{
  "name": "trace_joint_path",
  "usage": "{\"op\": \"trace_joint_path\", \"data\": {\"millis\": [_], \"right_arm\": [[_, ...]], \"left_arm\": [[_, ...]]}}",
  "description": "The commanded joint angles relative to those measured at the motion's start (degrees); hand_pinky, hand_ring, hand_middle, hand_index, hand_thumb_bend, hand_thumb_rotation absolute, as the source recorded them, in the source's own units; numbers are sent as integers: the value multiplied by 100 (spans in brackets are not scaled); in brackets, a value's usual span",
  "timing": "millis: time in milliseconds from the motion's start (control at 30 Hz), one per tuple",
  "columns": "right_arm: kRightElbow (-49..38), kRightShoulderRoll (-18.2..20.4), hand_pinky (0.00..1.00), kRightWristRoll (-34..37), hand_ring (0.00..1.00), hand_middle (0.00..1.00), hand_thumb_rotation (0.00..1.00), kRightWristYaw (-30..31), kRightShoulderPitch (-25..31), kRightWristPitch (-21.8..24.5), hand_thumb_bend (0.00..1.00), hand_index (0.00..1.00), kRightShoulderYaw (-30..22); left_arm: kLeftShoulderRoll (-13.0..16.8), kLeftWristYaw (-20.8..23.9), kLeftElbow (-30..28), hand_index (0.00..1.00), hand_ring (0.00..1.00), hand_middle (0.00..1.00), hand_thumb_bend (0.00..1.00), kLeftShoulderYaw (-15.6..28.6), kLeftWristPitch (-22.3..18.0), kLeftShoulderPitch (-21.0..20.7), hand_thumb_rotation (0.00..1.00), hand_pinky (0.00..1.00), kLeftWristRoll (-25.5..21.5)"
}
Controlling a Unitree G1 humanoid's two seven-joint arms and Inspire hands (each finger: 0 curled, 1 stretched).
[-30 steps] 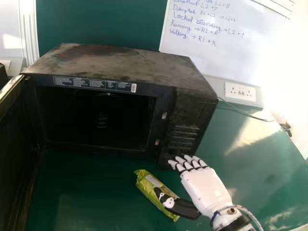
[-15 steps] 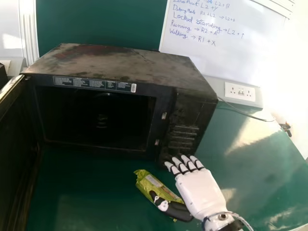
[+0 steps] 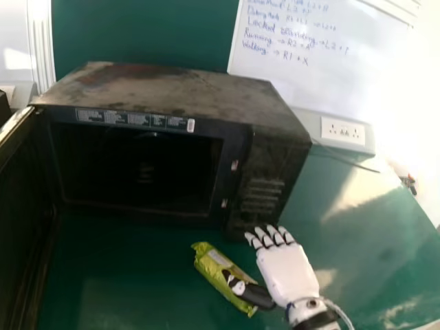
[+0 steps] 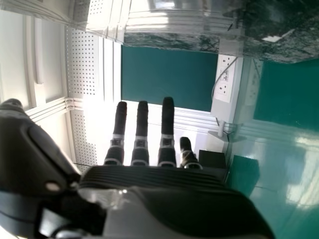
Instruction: Put biscuit inside oven
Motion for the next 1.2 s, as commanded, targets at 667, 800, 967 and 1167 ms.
{"op": "trace_joint_path", "data": {"millis": [667, 800, 967, 1167], "right_arm": [[102, 204, 100, -289, 100, 100, 85, 73, -130, 507, 74, 96, 578], [-26, 227, 100, -305, 100, 100, 85, 157, -29, 529, 76, 95, 636], [-194, 159, 100, -164, 100, 100, 79, 345, 87, 482, 77, 95, 573], [-360, -19, 100, -19, 100, 100, 77, 519, 189, 389, 79, 95, 444]], "left_arm": [[-99, -115, -166, 81, 74, 82, 100, 9, -11, 173, 82, 57, -161], [-111, -90, -219, 81, 75, 82, 100, 20, -46, 233, 83, 58, -84], [-167, -65, -284, 82, 76, 83, 100, -5, -130, 245, 82, 60, -2], [-217, -50, -379, 82, 77, 84, 100, -33, -152, 304, 81, 61, 53]]}}
